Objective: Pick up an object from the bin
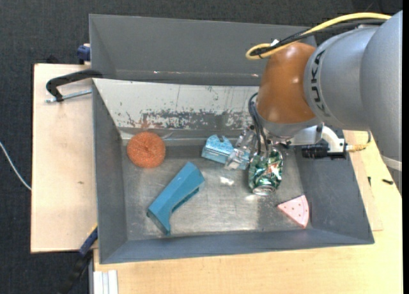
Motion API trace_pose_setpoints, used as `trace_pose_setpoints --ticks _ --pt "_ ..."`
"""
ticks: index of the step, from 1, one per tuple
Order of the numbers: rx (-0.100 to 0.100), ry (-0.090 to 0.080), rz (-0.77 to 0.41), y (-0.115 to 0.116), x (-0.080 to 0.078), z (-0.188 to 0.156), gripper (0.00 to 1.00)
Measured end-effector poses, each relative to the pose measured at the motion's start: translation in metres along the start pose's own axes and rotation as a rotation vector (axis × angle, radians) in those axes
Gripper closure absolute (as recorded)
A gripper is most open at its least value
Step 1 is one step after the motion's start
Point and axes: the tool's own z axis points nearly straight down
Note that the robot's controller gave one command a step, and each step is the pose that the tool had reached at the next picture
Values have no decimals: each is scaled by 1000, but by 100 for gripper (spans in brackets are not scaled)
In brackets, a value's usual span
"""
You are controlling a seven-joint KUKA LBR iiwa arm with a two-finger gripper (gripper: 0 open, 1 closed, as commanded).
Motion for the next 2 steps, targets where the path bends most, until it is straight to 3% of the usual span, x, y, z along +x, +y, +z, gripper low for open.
trace_pose_setpoints --ticks 2 --pt "1 1 -1 0 0 -24 100"
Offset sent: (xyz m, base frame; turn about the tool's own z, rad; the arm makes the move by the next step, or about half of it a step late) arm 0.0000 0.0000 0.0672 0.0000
